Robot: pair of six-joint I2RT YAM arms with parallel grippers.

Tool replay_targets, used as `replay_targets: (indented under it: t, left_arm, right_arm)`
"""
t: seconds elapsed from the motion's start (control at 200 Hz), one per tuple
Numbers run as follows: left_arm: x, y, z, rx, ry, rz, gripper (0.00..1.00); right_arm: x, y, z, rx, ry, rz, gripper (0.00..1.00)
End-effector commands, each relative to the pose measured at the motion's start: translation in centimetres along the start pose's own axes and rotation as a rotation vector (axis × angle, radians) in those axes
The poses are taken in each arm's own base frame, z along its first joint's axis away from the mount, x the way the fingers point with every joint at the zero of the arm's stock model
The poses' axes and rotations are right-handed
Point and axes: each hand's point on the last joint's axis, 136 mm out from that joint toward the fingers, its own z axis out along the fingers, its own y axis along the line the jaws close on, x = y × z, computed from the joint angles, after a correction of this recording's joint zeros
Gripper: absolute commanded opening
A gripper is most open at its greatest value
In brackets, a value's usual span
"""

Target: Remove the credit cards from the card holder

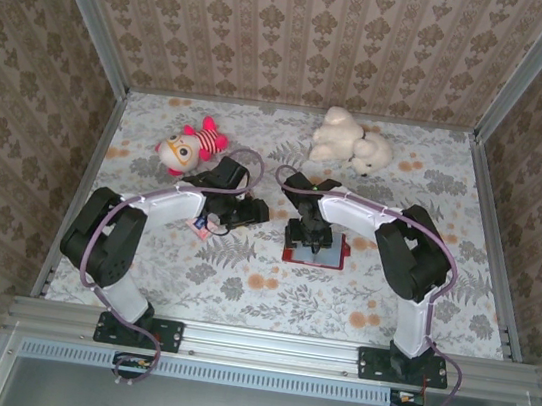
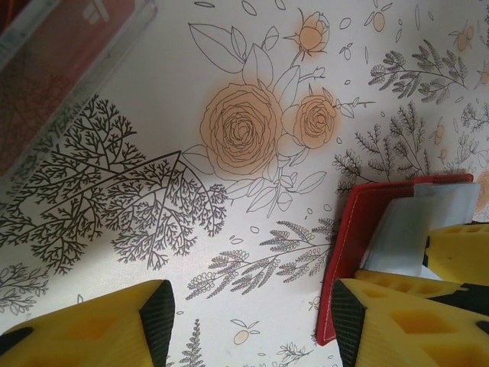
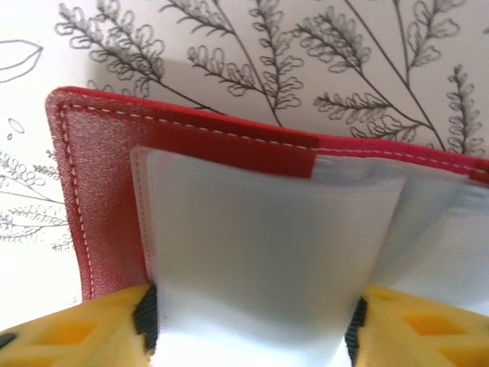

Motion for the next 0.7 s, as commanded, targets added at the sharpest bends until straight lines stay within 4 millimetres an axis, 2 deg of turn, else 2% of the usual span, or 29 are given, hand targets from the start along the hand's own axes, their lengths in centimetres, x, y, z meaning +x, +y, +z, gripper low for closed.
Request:
replay_targets:
  t: [0.0, 0.165, 0.255, 0.375, 0.43, 0.5, 0.57, 0.695]
  left_arm:
    - [0.1, 0.2, 0.0, -0.010, 0.017, -0.010, 0.60]
    - [0.1, 0.1, -0.1, -0.008, 0.017, -0.009, 0.60]
    - [0.1, 0.1, -0.1, -0.007, 0.017, -0.005, 0.61]
    - [-0.1, -0.1, -0.5, -0.009, 0.009, -0.002, 0.61]
    - [-0.4, -0.1, -0.9, -0.014, -0.003, 0.007, 0.61]
    - [-0.9, -0.1, -1.8, -0.041, -0.028, 0.026, 0.63]
    - [-1.4, 0.2, -2.9, -0.084, -0.060, 0.050, 0.65]
    - [-2.6, 0.6, -5.5, -0.168, -0.127, 0.097, 0.70]
  right_arm:
    - [1.4, -1.2, 1.2, -0.005, 0.064, 0.023, 0.53]
    - [1.0, -0.4, 0.9, -0.131, 0.058, 0.038, 0.34]
    - [0.9, -0.6, 0.9, -0.145, 0.056, 0.044, 0.30]
    - [0.6, -0.4, 0.3, -0.160, 0.040, 0.040, 0.29]
    - [0.3, -0.3, -0.3, -0.169, 0.025, 0.038, 0.33]
    - [-0.2, 0.2, -1.7, -0.191, -0.015, 0.031, 0.43]
    - [-1.1, 0.6, -3.7, -0.224, -0.079, 0.033, 0.56]
    - [-2.4, 1.1, -7.5, -0.271, -0.192, 0.035, 0.72]
